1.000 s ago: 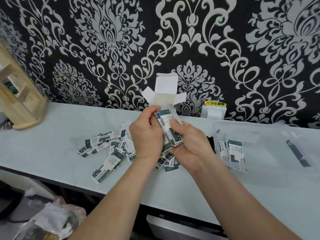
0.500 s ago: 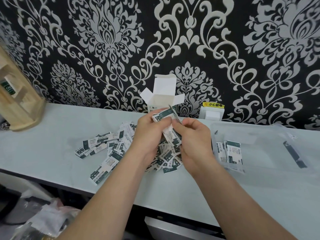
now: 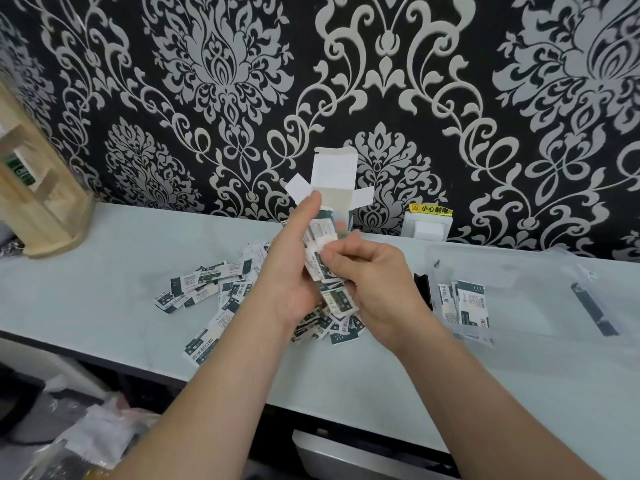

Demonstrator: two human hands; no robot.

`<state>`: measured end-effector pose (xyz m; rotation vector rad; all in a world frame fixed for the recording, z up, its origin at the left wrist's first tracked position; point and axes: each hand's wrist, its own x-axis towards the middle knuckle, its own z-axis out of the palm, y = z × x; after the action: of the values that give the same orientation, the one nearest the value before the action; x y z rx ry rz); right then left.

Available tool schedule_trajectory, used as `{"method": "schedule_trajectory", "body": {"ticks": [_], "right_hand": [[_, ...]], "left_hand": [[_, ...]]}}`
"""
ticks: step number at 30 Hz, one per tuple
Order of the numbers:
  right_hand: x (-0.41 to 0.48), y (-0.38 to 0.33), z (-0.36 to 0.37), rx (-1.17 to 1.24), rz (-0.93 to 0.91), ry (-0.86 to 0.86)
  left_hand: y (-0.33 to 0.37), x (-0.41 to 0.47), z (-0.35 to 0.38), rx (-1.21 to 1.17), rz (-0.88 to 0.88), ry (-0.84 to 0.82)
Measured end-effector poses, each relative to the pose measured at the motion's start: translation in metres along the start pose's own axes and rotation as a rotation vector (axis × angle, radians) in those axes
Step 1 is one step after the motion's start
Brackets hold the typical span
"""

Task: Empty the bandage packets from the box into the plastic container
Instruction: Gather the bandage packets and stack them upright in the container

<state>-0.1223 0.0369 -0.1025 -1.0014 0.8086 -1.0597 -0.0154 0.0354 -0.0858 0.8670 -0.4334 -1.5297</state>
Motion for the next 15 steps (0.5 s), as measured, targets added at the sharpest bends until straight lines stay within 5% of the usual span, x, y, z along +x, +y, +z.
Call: {"method": "schedule_trajectory", "body": {"ticks": [4,8,11,15], "right_hand": [[-0.003,-0.007,0.002,0.148,0.082,-0.079],[-0.008,-0.004,0.009,0.302,0.267,0.011],[-0.012,0.001,0.016,0.341,0.409,0.108],[-0.015,0.004,0.023,0.339,0.392,0.165]], "left_hand": [[0.004,0.007,-0.006,-0.093,0.08,-0.047],[0.002,-0.004,0.008,0.104,0.622,0.256],[0.002,-0.011,0.016,0.423,0.944,0.294],[-0.01,-0.017,0.026,0.499,0.952,0.237]]}}
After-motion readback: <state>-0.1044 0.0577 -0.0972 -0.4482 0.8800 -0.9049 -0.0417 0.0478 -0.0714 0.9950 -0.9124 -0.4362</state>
